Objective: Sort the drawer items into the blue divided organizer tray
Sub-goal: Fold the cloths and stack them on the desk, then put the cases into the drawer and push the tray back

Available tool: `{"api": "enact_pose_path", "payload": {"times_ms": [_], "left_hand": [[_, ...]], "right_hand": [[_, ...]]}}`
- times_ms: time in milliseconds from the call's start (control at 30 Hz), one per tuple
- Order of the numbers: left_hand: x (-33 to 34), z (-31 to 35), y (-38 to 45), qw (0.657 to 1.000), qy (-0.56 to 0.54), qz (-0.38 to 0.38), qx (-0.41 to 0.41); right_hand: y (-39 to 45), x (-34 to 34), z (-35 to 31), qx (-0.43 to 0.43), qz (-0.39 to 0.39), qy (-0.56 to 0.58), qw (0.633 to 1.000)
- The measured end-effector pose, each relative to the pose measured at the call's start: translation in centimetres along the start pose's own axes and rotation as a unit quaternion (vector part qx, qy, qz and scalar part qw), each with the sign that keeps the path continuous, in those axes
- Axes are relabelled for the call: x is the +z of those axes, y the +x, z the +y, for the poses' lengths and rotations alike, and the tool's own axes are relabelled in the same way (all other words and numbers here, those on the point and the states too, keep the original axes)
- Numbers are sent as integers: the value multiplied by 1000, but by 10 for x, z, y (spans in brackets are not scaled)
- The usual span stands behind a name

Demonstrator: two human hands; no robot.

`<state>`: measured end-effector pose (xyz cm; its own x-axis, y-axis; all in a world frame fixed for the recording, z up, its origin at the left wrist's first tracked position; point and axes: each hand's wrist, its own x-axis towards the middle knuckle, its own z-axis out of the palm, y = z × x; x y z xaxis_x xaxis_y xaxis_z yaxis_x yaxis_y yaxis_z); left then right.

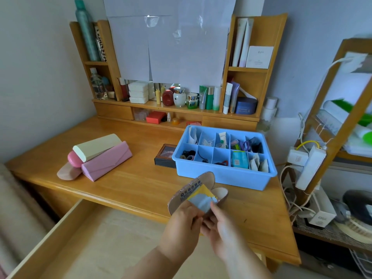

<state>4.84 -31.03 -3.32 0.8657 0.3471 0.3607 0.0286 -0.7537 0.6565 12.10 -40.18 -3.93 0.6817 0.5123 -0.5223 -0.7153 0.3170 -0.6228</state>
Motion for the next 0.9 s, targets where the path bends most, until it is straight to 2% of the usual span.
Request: {"api": "enact_pose_path", "payload": {"times_ms": [67,133,167,200,267,300,333,367,400,433,467,500,533,667,833,900], "left_hand": [[1,7,-5,998,30,-57,25],[-2,23,-10,987,127,-83,60],[-7,29,-12,976,179,-56,113],[-15,35,-13,969,185,-18,164],[-32,36,-15,965,110,87,222],[-43,31,-14,969,72,140,193],[-53,29,-13,980,10,165,107],[-62,31,-12,987,-97,124,-23],[-62,30,-11,959,-241,43,-142],[-60,31,-14,900,-376,-35,-217],[-54,31,-15,851,-460,-80,-241],[-46,31,-17,835,-488,-99,-236],[-39,32,-21,838,-488,-94,-226],[-16,35,-30,889,-390,-35,-236],[2,46,-35,898,-374,-7,-232],[5,44,-34,914,-336,5,-226]], "right_hand": [[-1,5,5,-7,24,7,1000],[-2,6,6,-24,31,0,999],[-5,4,5,-45,26,-27,998],[-8,3,4,-65,25,-66,995],[-13,-1,-3,-89,30,-132,987],[-16,-1,-6,-91,25,-143,985],[-18,-2,-8,-91,17,-151,984],[-20,-1,-10,-89,18,-166,982],[-22,0,-10,-88,20,-186,978],[-26,3,-9,-90,14,-205,974],[-29,4,-8,-96,8,-221,971],[-30,6,-7,-105,6,-235,966],[-32,8,-7,-117,7,-249,961],[-38,15,-4,-131,20,-289,948],[-45,21,6,-113,-15,-289,950],[-46,20,7,-77,-30,-263,961]]}}
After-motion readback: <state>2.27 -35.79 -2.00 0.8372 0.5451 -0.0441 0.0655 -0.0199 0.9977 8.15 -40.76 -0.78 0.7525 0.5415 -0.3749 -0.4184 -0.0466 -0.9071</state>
